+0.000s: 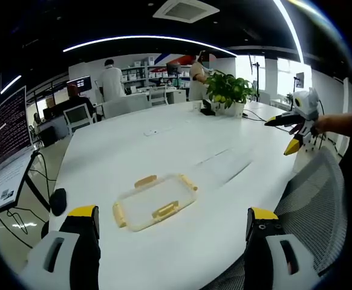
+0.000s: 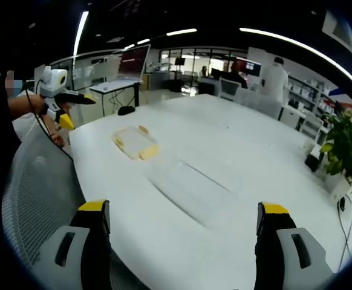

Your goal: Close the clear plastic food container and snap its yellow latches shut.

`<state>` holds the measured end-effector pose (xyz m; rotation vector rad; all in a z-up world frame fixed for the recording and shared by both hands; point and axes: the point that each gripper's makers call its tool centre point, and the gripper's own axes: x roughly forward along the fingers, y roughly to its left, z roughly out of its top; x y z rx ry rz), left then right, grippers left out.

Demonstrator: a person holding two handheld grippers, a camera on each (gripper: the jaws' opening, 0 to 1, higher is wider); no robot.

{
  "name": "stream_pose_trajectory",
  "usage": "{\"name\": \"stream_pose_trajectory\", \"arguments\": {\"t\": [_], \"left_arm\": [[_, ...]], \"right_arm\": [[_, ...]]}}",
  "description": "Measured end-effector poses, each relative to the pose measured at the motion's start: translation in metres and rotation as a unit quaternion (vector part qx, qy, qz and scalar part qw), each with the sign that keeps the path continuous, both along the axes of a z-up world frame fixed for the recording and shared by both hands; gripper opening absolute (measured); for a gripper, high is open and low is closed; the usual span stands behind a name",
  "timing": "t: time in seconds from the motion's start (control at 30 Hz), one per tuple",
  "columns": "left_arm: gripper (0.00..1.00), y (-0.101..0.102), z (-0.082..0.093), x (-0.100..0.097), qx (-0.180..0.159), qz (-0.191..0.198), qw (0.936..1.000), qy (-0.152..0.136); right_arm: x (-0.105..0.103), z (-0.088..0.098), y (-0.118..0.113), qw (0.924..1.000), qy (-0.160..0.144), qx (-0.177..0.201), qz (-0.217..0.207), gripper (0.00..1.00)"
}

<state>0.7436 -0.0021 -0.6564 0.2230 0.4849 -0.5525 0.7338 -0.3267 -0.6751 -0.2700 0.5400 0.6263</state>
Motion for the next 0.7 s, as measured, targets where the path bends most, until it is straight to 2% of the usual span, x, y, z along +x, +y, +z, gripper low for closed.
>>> {"name": "stream_pose_trajectory", "arguments": {"t": [0.7], "left_arm": [[0.99, -0.0008, 0.0024, -0.0017, 0.003, -0.004, 1.0000, 0.001]], "right_arm": [[0.0009, 0.0003, -0.0006, 1.0000, 0.001, -0.003, 0.005, 0.99]]}}
